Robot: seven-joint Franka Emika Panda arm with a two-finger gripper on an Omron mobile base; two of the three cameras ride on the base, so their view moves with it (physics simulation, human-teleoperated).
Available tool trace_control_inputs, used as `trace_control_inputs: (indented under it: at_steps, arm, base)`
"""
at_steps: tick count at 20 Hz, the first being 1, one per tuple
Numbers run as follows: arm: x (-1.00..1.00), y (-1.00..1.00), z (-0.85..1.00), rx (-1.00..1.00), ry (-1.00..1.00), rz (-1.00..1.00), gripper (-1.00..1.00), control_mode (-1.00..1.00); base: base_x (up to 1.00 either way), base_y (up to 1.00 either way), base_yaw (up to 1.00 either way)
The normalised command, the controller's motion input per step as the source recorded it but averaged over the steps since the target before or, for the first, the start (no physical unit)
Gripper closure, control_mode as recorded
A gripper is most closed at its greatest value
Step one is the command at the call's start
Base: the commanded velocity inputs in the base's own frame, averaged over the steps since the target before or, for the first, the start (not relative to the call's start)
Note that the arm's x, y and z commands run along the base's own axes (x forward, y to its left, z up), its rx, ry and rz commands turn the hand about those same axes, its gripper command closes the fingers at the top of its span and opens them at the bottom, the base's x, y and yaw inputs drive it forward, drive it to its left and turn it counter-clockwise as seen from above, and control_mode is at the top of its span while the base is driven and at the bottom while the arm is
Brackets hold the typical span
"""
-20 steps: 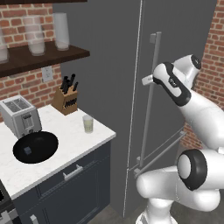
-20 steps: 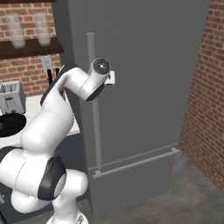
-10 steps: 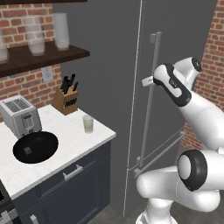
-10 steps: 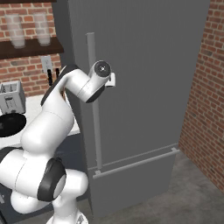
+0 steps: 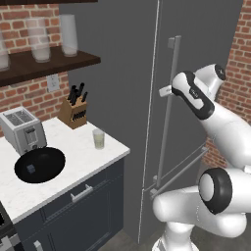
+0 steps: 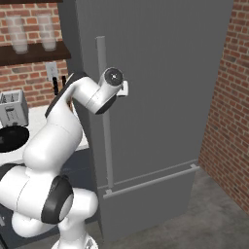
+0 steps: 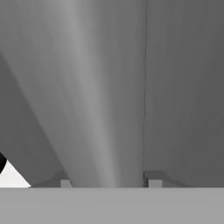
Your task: Grab a lemon wedge from the fridge and one ice cube from the ice bowl, and put them in the glass of lemonade.
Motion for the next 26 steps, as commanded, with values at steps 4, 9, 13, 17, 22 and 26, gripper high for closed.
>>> trace_control_inputs:
  at_steps: [4,9,13,17,22,26]
  arm:
    - [0.0,-0.32,0.0,-0.07,-0.16,0.0,1.0,-1.0]
    - [-0.16,-0.76,0.0,0.0,-0.14,-0.04,1.0,-1.0]
    - [-0.21,-1.0,0.0,0.0,-0.08,-0.07,1.0,-1.0]
    - [-0.28,-1.0,0.09,0.01,-0.02,-0.08,1.0,-1.0]
    - [-0.29,-1.0,0.15,0.04,0.0,-0.08,1.0,-1.0]
    - [-0.55,-1.0,-0.01,0.04,-0.08,-0.1,1.0,-1.0]
  base:
    - [0.0,0.0,0.0]
    - [0.0,0.0,0.0]
    - [0.0,0.0,0.0]
    - [0.0,0.0,0.0]
    - [0.0,0.0,0.0]
    - [0.0,0.0,0.0]
